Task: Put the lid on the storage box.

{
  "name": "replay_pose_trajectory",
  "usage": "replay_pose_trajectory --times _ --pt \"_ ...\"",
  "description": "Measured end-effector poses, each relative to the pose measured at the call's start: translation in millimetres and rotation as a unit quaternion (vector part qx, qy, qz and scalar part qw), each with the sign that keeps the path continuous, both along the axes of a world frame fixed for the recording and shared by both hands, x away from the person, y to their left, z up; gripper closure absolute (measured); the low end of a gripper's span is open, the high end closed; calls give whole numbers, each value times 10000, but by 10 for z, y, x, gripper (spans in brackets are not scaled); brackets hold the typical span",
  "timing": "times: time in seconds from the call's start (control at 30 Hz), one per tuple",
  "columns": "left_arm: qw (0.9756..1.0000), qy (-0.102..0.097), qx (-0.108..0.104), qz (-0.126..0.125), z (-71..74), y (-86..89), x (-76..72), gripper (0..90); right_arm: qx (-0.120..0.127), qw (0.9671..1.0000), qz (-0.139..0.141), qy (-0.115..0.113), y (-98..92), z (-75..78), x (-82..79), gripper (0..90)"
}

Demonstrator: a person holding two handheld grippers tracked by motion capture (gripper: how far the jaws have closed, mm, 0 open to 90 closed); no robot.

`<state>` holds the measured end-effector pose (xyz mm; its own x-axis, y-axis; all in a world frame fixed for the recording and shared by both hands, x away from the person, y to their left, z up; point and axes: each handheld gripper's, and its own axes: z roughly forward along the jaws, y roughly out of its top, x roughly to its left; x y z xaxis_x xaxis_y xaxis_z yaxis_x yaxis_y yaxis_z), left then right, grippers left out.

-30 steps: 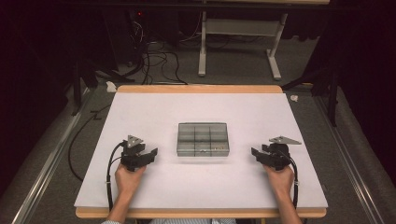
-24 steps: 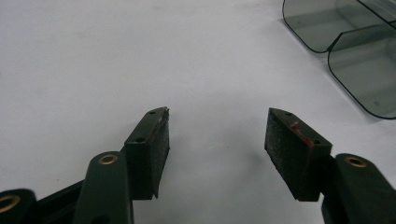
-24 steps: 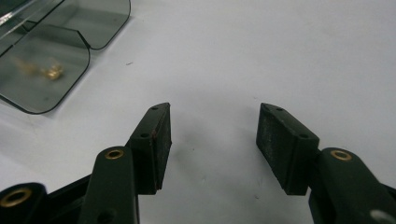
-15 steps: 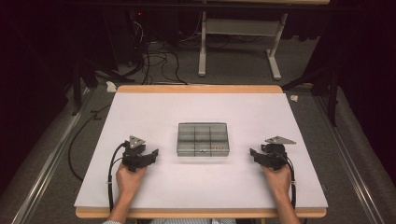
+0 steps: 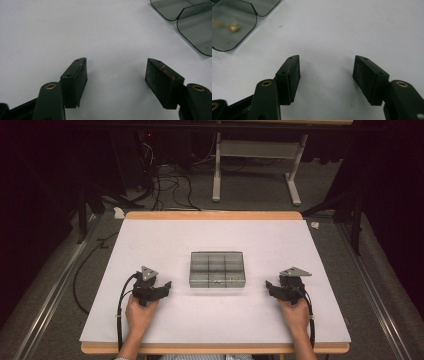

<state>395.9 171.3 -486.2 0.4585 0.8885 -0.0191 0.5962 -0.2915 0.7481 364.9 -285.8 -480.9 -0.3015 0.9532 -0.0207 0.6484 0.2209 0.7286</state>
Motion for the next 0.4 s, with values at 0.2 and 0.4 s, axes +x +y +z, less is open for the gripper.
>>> replay_pose_trajectory --times 0.2,0.4 --pt "10000 -9 -15 5 -2 1 1 340 10 10000 42 17 -1 -1 0 348" --pt "10000 -8 -13 4 -2 1 1 340 -1 10000 58 22 3 -2 -2 335"
